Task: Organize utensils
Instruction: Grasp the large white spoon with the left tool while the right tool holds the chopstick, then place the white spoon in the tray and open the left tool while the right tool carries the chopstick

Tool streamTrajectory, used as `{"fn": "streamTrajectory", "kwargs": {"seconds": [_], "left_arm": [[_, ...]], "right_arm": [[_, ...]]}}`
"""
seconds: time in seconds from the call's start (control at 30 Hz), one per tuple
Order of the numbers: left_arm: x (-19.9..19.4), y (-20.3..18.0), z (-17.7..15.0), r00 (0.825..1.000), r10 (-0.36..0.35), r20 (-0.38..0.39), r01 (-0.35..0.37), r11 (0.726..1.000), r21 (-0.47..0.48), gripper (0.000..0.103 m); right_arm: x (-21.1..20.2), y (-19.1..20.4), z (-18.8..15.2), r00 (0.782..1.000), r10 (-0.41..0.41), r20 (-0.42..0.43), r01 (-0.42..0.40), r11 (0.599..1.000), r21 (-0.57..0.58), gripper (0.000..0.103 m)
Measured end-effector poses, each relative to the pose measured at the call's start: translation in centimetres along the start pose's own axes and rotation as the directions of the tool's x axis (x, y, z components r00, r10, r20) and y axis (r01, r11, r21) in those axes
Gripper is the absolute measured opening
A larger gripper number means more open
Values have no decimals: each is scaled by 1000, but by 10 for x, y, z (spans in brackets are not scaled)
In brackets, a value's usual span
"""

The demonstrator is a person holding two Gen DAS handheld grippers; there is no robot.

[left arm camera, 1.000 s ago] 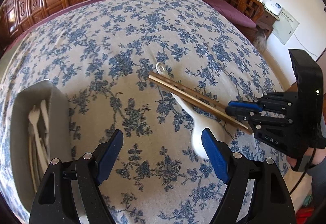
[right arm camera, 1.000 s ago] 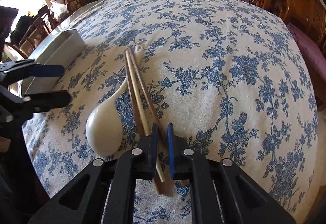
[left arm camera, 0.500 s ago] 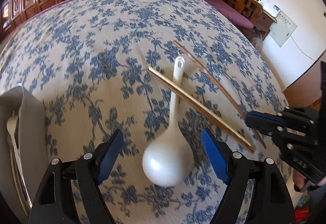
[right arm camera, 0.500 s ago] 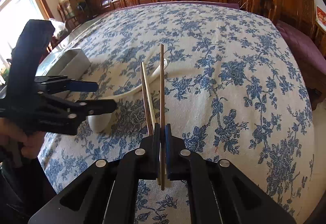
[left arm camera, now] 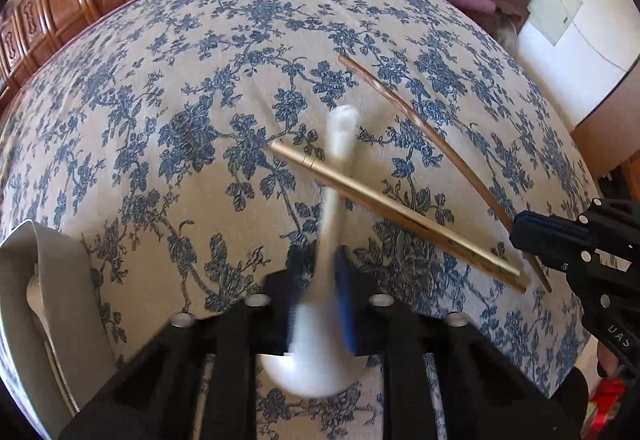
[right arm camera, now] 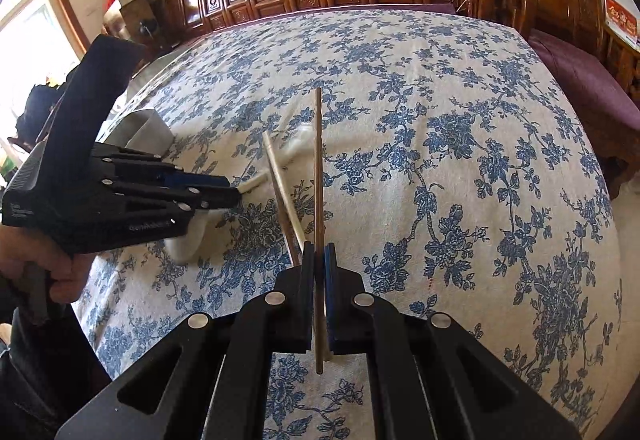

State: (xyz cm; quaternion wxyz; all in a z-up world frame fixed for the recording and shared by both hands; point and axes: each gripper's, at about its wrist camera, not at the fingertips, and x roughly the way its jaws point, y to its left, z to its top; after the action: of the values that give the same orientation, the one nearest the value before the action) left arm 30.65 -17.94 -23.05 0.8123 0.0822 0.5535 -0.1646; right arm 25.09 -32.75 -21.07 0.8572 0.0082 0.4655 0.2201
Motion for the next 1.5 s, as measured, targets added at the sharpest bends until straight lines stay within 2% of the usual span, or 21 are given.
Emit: {"fn": "streamTrajectory", "kwargs": {"seconds": [0.17, 0.6, 1.07, 1.5], "left_arm": [[-12, 13, -3, 999, 35, -1, -35, 999, 2, 8], [-65, 62, 4, 993, 81, 81, -76, 995, -72, 8], [-127, 78, -33, 982, 83, 168, -73, 995, -64, 8], [-150, 121, -66, 979, 95, 179, -78, 992, -100, 8]], "right_arm": [[0, 8, 1, 1000, -13, 0, 13, 1000, 8, 6], [-7, 44, 12, 1000, -26, 16, 26, 1000, -2, 6], [-27, 96, 28, 998, -19, 53, 21, 999, -27, 6], [-28, 143, 36, 998, 9, 65, -6, 999, -42, 6]]}}
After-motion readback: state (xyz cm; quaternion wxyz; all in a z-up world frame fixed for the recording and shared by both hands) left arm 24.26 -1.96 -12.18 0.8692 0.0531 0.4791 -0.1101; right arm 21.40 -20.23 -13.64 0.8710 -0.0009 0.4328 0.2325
